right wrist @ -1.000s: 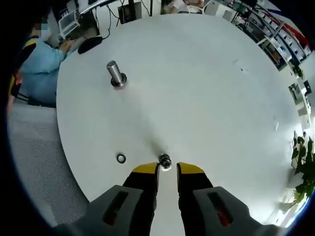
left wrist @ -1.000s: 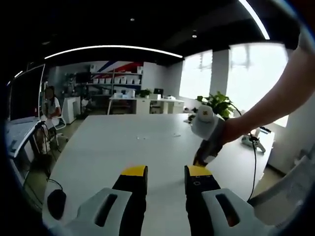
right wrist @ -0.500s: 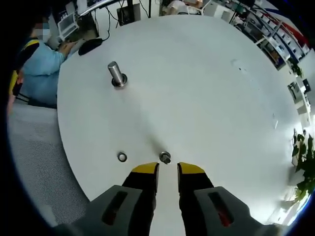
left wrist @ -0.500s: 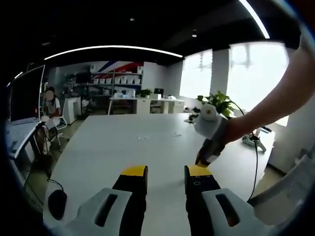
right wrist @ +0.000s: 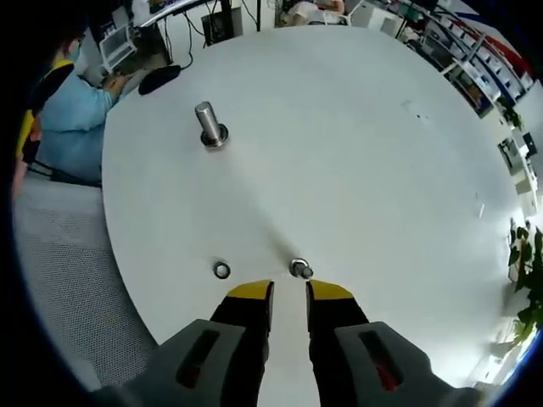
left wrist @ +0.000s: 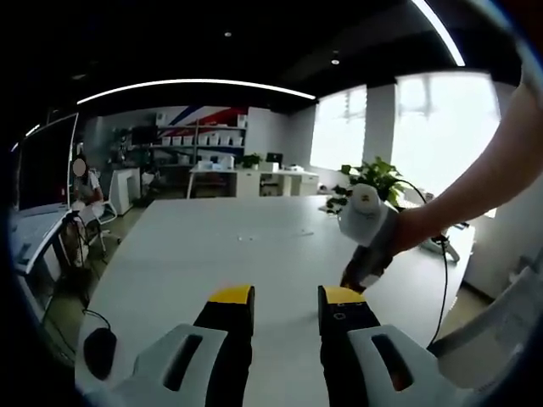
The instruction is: Place the washer onto the threaded stud by aligning its center hole with the stud, sliding it down to the base, and recovering from edge contact or off-axis alignment until the washer reaches the visible bottom stop.
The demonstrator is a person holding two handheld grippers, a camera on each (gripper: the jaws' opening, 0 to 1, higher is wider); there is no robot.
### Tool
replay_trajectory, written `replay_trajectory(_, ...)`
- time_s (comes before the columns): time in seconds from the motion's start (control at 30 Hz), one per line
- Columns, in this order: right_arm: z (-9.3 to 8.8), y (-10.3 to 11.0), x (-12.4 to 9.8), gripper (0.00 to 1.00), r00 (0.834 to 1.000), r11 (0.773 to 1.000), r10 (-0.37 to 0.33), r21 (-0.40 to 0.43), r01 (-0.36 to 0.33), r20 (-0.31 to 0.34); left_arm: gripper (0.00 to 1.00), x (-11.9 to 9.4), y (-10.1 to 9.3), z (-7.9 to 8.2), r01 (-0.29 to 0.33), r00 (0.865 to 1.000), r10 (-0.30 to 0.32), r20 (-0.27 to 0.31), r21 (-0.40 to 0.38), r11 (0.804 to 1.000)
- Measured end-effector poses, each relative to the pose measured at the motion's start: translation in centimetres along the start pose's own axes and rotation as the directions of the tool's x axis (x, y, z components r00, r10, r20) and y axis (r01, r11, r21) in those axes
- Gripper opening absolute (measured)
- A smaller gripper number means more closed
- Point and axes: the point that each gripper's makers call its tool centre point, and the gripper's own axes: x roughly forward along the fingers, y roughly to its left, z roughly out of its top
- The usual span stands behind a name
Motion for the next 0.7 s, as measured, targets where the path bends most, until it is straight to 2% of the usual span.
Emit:
replay_trajectory(0.27, -0.9, 1.2, 0.2, 0.18, 1.0, 1.0, 0.012, 0.023, -0.012, -0.003, 0.28, -0.1, 0.0, 0.1, 0.0, 1.0, 0.0, 0.003, 0.003, 1.0)
replay_trajectory(0.47, -0.5, 2.7, 0.3, 0.18, 1.0, 0.999, 0.024, 0.035, -0.025, 0.015, 0.28, -0.1, 0.0, 0.1, -0.004, 1.0, 0.004, 0.003, 0.013, 1.0)
replay_trajectory(0.7, -0.4, 3.0, 0.4, 0.18, 0.999, 0.998, 0.029, 0.047, -0.03, 0.026, 0.28, 0.1, -0.3, 0.0, 0.006, 1.0, -0.006, -0.002, 0.018, 1.0)
